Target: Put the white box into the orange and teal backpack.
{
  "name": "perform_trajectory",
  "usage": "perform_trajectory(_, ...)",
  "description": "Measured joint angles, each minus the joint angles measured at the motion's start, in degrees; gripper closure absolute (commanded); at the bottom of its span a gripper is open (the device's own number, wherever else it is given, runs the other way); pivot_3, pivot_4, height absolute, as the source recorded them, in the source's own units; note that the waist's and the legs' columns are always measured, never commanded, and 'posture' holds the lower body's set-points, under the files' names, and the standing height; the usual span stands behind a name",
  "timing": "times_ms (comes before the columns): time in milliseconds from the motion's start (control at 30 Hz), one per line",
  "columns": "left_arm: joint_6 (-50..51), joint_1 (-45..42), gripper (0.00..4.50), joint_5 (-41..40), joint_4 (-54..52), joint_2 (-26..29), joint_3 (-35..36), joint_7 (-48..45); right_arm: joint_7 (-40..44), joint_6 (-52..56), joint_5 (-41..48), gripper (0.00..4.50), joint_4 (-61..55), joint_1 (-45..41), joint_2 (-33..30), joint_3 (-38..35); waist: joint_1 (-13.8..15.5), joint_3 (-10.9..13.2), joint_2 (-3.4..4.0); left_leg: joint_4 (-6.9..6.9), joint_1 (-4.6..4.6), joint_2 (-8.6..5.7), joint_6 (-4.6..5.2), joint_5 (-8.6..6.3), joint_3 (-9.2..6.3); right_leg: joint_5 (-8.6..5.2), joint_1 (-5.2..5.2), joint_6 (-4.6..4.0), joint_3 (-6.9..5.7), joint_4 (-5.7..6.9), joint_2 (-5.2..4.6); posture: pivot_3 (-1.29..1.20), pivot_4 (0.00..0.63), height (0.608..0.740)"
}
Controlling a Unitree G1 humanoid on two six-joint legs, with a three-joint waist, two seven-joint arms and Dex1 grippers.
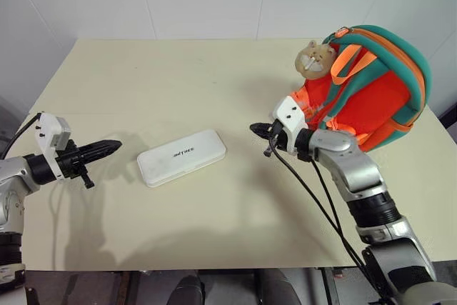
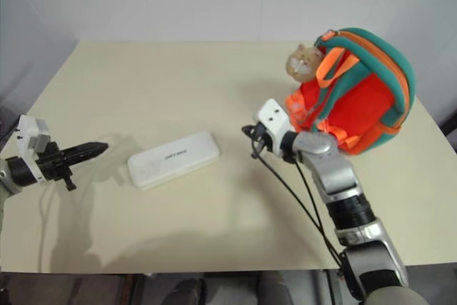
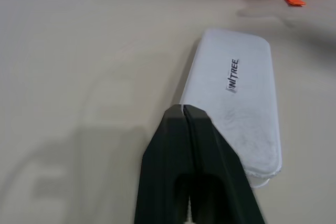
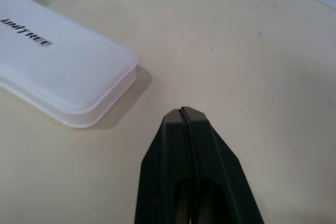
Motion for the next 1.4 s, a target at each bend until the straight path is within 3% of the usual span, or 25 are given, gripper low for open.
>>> perform_trajectory(333,12.7,6.5,4.50,0.2,-5.1,0.2,-0.7,6.5,-4.4,-4.0,-8.1,4.38,12.9,-4.3,7.1,4.0,-0.6,0.0,0.00,0.01,0.00,0.00,-0.03,-0.01,0.06,0.00,-0.10,-0.01,-0.01,0.14,-0.02,0.00,0.150,0.740)
perform_trajectory(633,20.2,3.8,4.50,0.1,-6.3,-3.2,-5.5,9.4,-6.8,-7.8,-13.0,4.38,22.4,-7.3,10.2,4.6,-1.0,0.0,-0.01,0.00,-0.01,-0.01,-0.10,0.01,0.07,0.01,-0.14,-0.03,-0.03,0.15,-0.03,0.00,0.150,0.740)
perform_trajectory(933,21.1,1.4,4.50,0.1,-6.1,-3.7,-8.8,7.7,-2.7,-7.7,-13.5,4.38,20.6,-6.6,11.0,6.1,-1.2,0.0,-0.03,-0.09,-0.04,-0.01,-0.48,0.20,0.27,0.01,-0.37,-0.03,-0.03,0.27,-0.06,0.00,0.150,0.740)
perform_trajectory(1400,22.0,1.8,4.50,0.1,-6.7,-3.5,-9.5,6.7,7.5,-1.0,-13.2,4.38,4.6,0.0,6.7,7.3,-1.0,0.0,-0.06,-0.05,-0.04,-0.01,-0.46,0.19,0.32,0.02,-0.38,-0.04,-0.05,0.32,-0.08,0.00,0.150,0.740)
